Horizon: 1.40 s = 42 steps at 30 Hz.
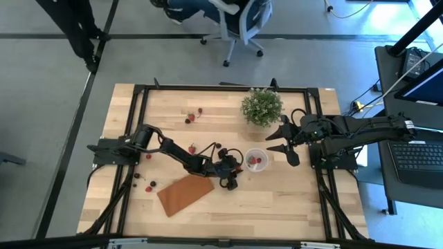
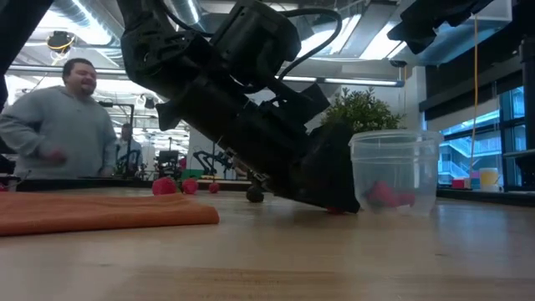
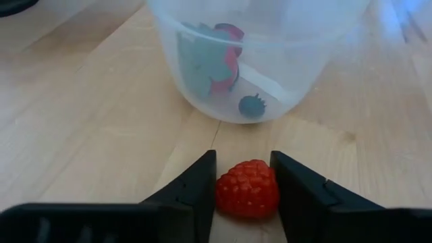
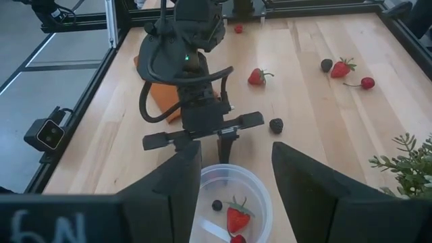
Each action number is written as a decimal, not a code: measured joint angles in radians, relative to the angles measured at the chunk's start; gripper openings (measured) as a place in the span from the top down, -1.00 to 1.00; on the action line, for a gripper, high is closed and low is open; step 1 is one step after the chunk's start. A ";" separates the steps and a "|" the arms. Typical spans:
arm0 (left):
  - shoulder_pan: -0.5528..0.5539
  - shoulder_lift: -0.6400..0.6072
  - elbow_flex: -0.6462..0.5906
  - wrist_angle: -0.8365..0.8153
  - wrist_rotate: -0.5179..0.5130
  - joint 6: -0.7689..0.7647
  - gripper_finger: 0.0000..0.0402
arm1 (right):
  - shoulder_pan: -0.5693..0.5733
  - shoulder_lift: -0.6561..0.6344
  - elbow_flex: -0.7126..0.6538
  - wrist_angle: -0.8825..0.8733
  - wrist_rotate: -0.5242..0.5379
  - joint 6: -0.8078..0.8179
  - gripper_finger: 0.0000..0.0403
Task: Pick and placing Produce into tupperware
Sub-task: Put the red raspberry into the transparent container
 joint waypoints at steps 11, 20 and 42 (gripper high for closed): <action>0.007 -0.080 -0.008 -0.095 0.069 0.048 0.43 | 0.000 -0.001 0.000 -0.017 0.000 0.001 0.09; 0.065 -0.298 0.010 -0.325 0.131 0.066 0.45 | 0.000 -0.001 0.000 -0.025 -0.001 0.000 0.09; 0.152 -0.111 0.494 -0.598 0.345 0.207 0.45 | 0.000 -0.001 0.000 -0.091 -0.001 -0.023 0.09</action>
